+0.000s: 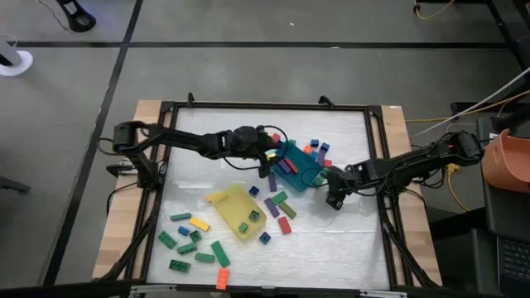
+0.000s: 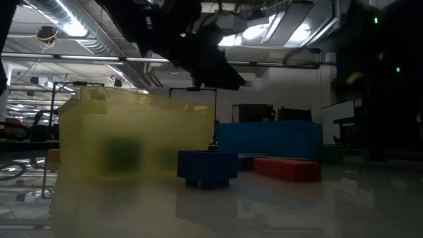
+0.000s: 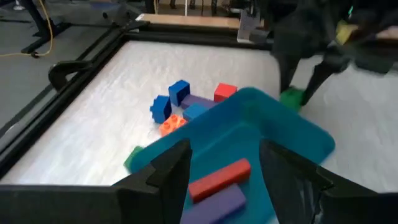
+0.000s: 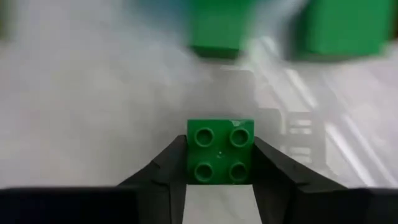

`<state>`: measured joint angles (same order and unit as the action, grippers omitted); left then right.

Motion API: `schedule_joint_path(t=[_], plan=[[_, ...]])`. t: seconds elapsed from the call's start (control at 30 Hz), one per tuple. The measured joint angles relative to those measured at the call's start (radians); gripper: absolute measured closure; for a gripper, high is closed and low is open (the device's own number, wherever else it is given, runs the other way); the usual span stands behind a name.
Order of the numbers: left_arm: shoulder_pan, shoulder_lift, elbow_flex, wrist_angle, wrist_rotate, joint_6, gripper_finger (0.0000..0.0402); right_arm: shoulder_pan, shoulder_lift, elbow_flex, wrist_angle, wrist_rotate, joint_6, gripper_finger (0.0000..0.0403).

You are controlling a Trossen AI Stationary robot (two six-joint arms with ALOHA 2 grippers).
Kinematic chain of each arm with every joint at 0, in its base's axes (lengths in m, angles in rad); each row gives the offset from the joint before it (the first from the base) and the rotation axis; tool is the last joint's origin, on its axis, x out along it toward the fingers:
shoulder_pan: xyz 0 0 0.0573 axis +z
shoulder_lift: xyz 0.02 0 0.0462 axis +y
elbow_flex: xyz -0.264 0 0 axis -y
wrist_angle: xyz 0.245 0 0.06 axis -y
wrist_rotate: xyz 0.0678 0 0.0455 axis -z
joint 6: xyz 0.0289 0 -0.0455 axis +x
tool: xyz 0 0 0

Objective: Sort blocks by size
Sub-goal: Put the small green game piece into the yellow bin

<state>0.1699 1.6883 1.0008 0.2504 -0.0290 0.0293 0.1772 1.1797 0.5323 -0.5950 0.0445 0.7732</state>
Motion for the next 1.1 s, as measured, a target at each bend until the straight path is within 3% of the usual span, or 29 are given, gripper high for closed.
schedule_joint_path(t=[0.27,0.43,0.57,0.67,0.8,0.97,1.1], plan=[[0.000,-0.193,0.000,-0.408,0.000,-0.008,0.0224,0.000,0.000,0.125,0.042,-0.201,-0.164,0.0258],[0.000,-0.296,0.000,-0.673,0.000,-0.094,0.0224,0.000,0.000,0.143,0.270,-0.192,-0.316,0.0260],[0.000,-0.350,0.000,-0.877,0.000,-0.218,0.0224,-0.001,0.033,0.143,0.503,-0.104,-0.449,0.0255],[-0.003,-0.359,0.000,-1.019,0.000,-0.314,0.0224,-0.001,0.085,0.143,0.685,-0.053,-0.542,0.0254],[-0.025,-0.359,-0.001,-1.186,-0.001,-0.387,0.0224,-0.001,0.191,0.143,0.920,-0.062,-0.675,0.0253],[-0.077,-0.359,-0.002,-1.305,0.000,-0.444,0.0224,-0.001,0.344,0.144,1.202,-0.089,-0.748,0.0252],[-0.123,-0.359,-0.019,-1.319,0.000,-0.484,0.0224,-0.001,0.455,0.190,1.279,-0.099,-0.754,0.0252]])
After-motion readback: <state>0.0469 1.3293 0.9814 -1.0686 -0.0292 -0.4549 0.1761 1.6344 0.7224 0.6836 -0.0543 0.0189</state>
